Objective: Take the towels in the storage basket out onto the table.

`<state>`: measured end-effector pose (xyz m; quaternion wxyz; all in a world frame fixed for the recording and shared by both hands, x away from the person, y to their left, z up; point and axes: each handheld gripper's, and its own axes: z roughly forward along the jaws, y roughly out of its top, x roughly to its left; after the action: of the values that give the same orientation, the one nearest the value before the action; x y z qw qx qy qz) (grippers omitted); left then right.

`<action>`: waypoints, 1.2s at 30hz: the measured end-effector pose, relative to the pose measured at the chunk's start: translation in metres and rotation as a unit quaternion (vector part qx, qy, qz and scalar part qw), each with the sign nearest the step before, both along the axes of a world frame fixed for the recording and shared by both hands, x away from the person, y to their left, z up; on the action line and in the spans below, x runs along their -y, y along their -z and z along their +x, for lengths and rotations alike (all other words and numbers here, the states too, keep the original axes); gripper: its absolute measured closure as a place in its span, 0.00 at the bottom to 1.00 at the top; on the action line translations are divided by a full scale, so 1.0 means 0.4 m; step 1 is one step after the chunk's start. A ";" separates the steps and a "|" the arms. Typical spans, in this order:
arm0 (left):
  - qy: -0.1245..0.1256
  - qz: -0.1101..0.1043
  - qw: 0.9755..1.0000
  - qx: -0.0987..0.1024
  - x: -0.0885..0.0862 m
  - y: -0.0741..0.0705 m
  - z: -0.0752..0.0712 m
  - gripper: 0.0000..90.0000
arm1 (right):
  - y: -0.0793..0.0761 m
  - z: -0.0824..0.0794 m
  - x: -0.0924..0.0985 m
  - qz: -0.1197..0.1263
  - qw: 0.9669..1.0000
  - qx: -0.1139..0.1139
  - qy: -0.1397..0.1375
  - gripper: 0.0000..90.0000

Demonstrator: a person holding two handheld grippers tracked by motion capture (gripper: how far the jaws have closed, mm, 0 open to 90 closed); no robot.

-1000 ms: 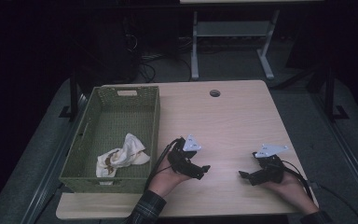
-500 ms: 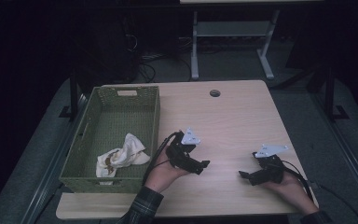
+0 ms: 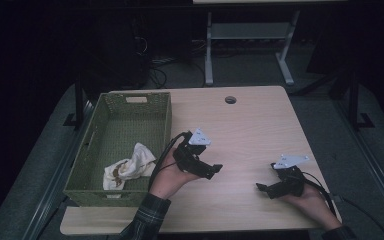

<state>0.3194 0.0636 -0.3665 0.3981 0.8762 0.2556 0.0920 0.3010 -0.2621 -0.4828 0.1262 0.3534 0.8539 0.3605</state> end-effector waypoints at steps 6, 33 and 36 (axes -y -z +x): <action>0.000 0.001 1.000 0.002 -0.015 -0.017 0.011 0.14 | 0.000 0.000 0.000 0.000 1.000 0.000 0.000 0.03; -0.046 -0.005 0.999 0.001 -0.149 -0.061 0.029 0.15 | 0.000 0.000 0.000 0.000 1.000 0.000 0.000 0.03; -0.060 -0.006 0.998 0.003 -0.168 -0.063 0.029 0.15 | 0.000 0.000 0.000 0.000 1.000 0.000 0.000 0.03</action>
<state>0.3311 0.1309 -0.3415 0.3979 0.8567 0.3067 0.1168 0.3010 -0.2620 -0.4828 0.1262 0.3535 0.8538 0.3607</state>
